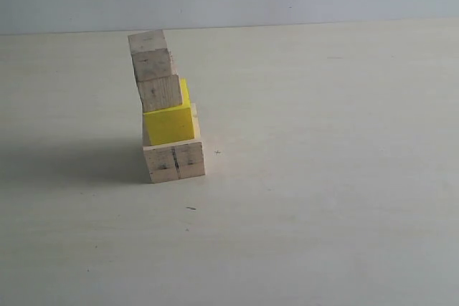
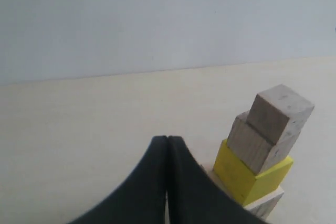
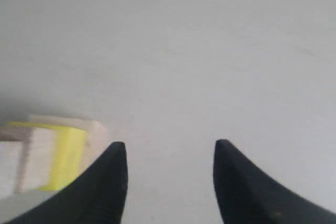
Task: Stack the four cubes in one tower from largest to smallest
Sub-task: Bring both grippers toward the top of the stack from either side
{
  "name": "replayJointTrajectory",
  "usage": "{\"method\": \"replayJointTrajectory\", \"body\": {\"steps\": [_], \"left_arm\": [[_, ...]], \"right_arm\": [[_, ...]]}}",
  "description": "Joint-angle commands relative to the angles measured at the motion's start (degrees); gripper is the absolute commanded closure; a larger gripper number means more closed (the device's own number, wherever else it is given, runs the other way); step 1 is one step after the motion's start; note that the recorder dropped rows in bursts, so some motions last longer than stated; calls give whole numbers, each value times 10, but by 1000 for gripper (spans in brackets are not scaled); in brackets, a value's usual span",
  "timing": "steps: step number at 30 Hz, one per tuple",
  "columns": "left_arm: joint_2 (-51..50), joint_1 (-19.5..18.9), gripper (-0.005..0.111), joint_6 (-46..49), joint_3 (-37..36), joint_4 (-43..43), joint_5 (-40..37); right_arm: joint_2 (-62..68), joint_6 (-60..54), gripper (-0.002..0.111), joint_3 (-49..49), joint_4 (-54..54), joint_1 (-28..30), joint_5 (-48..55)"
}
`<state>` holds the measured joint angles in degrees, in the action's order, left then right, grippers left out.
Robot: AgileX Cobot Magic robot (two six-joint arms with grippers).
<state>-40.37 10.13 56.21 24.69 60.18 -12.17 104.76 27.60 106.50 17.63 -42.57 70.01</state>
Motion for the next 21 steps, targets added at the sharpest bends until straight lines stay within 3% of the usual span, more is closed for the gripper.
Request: {"method": "replayJointTrajectory", "body": {"steps": [1, 5, 8, 14, 21], "left_arm": [[-68, 3, 107, -22, 8, 4, -2], [-140, 3, 107, -34, 28, 4, -32], [-191, 3, 107, -45, 45, 4, -52], [-274, 3, 107, -101, 77, 7, -92], [-344, 0, 107, -119, 123, 67, -144]], "right_arm": [[-31, -11, 76, -87, 3, 34, 0], [-60, -11, 99, -176, -6, 50, -68], [-74, -11, 108, -230, -15, 54, -117], [-84, -58, 108, -288, -64, 54, -186], [-89, -172, 108, -317, -219, 59, -272]]}}
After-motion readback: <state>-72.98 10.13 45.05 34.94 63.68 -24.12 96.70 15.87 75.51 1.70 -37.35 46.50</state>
